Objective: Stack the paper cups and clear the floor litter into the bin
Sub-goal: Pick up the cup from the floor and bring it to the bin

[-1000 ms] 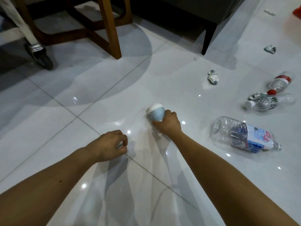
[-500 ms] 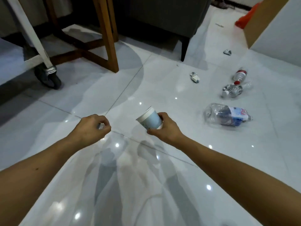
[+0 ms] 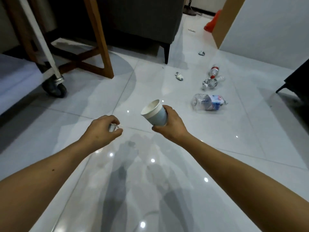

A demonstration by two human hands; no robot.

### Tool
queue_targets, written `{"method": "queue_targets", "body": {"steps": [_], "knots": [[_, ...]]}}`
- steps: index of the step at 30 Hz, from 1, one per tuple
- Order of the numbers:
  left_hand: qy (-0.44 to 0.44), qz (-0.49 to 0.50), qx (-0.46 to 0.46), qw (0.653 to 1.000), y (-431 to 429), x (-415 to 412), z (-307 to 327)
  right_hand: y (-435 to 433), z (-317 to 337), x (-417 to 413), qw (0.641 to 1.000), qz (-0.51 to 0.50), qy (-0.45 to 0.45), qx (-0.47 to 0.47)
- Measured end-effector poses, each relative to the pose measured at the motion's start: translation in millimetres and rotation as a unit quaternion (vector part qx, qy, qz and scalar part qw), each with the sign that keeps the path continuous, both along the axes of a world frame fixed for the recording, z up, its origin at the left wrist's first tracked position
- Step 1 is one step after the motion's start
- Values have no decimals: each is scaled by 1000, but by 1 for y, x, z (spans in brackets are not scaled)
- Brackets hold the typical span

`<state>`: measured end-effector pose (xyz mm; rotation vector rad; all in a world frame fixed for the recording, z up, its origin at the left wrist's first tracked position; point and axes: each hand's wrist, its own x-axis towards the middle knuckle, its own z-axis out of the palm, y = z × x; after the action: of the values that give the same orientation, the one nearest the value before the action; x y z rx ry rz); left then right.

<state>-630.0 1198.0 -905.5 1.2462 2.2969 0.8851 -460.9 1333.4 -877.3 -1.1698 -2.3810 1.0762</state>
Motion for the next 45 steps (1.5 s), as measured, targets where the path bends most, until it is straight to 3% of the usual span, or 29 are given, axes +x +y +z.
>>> {"method": "queue_targets", "body": {"steps": [7,11,20,32,39,45], "knots": [[35,137,27,990,-57,-15,40,-32,-8,-55,992,107,58,-22],[54,197,-15,979,-147,-22,60,-86,0,-100,979,187,61,-47],[131,351,17,927,-330,-38,74,-244,22,-156,930,357,88,-4],[160,338,-4,928,-580,-13,81,-477,44,-158,887,455,79,-22],[197,390,21,899,-730,-23,109,-615,57,-163,870,487,47,-65],[174,414,29,893,-816,-44,107,-703,67,-170,872,483,25,-81]]}}
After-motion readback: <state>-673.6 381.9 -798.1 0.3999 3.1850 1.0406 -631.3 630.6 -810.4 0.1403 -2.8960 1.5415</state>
